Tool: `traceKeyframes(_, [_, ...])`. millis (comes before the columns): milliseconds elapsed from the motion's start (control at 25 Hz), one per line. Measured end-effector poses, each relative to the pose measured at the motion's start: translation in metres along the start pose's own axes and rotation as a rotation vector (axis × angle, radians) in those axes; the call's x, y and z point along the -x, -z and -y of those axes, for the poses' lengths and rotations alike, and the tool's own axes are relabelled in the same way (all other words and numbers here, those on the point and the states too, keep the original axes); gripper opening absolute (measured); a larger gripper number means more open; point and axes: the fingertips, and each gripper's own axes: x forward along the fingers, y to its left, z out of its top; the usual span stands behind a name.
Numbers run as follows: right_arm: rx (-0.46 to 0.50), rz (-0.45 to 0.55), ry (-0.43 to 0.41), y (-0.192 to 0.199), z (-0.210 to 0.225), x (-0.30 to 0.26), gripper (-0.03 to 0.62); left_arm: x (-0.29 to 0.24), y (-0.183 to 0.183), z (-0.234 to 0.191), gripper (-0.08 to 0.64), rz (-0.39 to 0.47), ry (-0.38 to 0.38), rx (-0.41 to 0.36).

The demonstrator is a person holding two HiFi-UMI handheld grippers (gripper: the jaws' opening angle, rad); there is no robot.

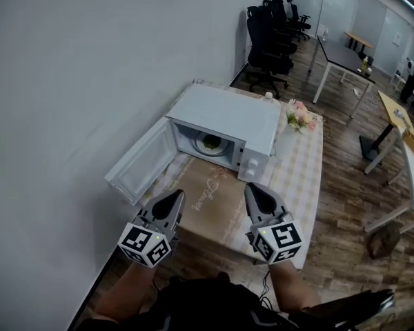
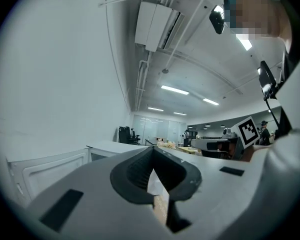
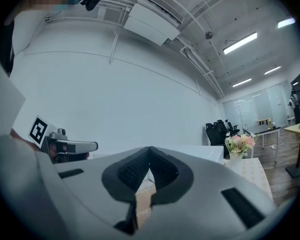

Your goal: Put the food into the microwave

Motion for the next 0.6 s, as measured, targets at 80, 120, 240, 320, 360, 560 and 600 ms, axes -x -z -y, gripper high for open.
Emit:
traceKeyframes(80, [0.016,-0.009,0.012,-0.004,-0.011,-0.002,0.008,0.007,-0.005,-0.004,0.008,-0.006,0.004,-0.003])
traceKeyframes(120, [0.017,-0.007,0.014,-0.006,-0.017,-0.003,0.008,0.01,-0.007,-0.006,0.008,-0.009,0.005,-0.001])
traceKeyframes(240, [0.014,-0.006,0.021,-0.004,-0.028,-0.006,0.008,0.017,-0.009,-0.013,0.008,-0.024,0.003,-0.02])
traceKeyframes(320, [0.013,-0.01,0.036,-0.003,-0.032,-0.008,0.008,0.02,-0.011,-0.016,0.008,-0.024,0.018,-0.039])
traceKeyframes(360, [0.014,-0.011,0.043,-0.004,-0.034,-0.009,0.008,0.021,-0.012,-0.017,0.008,-0.02,0.026,-0.042])
traceKeyframes(560, [0.008,-0.016,0.067,-0.006,-0.041,-0.01,0.008,0.026,-0.015,-0.021,0.008,-0.009,0.053,-0.042])
traceKeyframes(600, [0.008,-0.018,0.073,-0.006,-0.043,-0.011,0.008,0.027,-0.016,-0.023,0.008,-0.007,0.055,-0.038])
